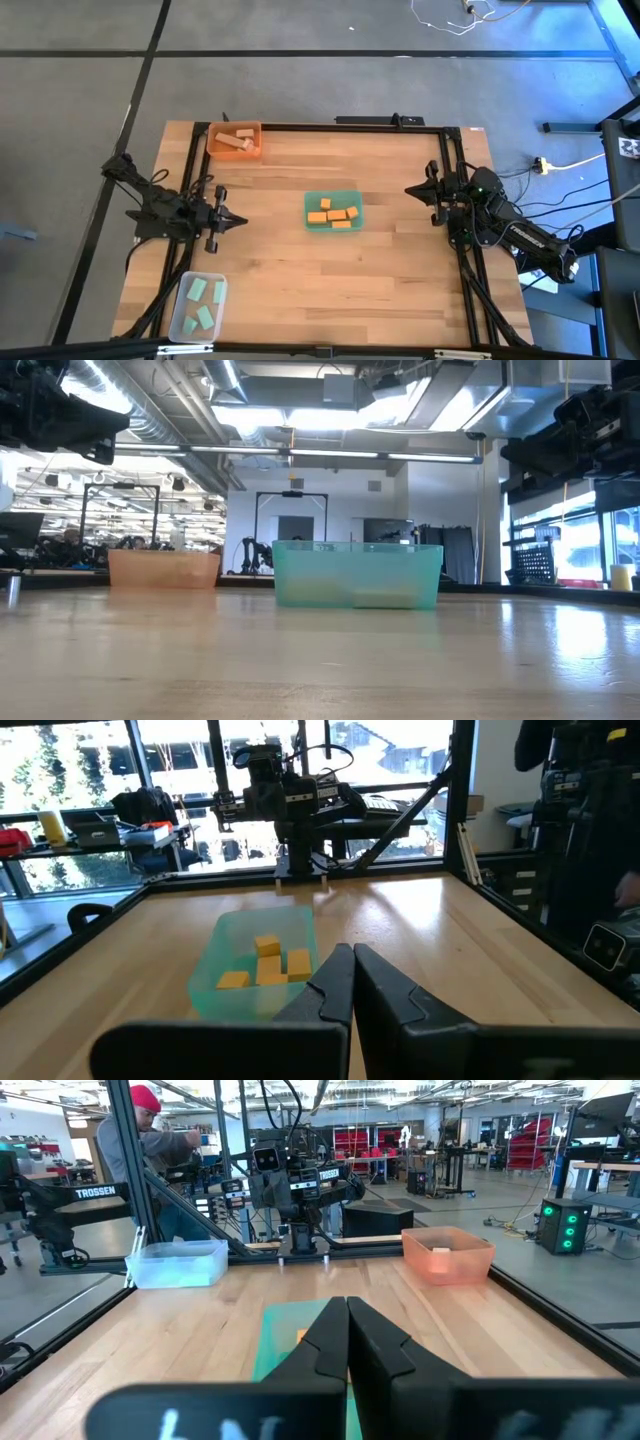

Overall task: Sort & place blocks by color
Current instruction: Return to Home Position

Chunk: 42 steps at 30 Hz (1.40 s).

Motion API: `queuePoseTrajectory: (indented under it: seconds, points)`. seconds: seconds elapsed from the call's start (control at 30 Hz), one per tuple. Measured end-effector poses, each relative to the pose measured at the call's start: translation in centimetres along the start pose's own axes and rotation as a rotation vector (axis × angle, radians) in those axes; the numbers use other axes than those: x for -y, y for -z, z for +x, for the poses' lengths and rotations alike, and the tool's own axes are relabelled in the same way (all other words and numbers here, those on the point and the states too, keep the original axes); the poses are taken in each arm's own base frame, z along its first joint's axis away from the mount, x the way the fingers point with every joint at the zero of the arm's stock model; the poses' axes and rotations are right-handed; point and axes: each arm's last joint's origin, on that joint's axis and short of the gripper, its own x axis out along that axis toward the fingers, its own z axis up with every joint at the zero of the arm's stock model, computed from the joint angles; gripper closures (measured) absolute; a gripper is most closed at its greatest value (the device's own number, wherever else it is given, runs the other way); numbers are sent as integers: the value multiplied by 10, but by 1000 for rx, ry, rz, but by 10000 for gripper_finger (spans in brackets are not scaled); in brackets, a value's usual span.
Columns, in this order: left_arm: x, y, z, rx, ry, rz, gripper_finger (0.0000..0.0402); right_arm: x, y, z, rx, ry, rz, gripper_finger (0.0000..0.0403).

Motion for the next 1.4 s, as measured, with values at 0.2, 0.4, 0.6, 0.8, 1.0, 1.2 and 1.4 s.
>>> queuePoseTrajectory:
  seconds: [0.2,0.4,0.6,0.8,1.0,1.2,1.4]
  points:
    - [0,0,0,0,0,0,401,0,0,0,0,0,0,394]
    - [0,0,0,0,0,0,401,0,0,0,0,0,0,389]
    - [0,0,0,0,0,0,401,0,0,0,0,0,0,389]
    - [0,0,0,0,0,0,401,0,0,0,0,0,0,389]
    - [0,0,0,0,0,0,401,0,0,0,0,0,0,389]
    - [0,0,0,0,0,0,401,0,0,0,0,0,0,389]
    - [0,0,0,0,0,0,401,0,0,0,0,0,0,389]
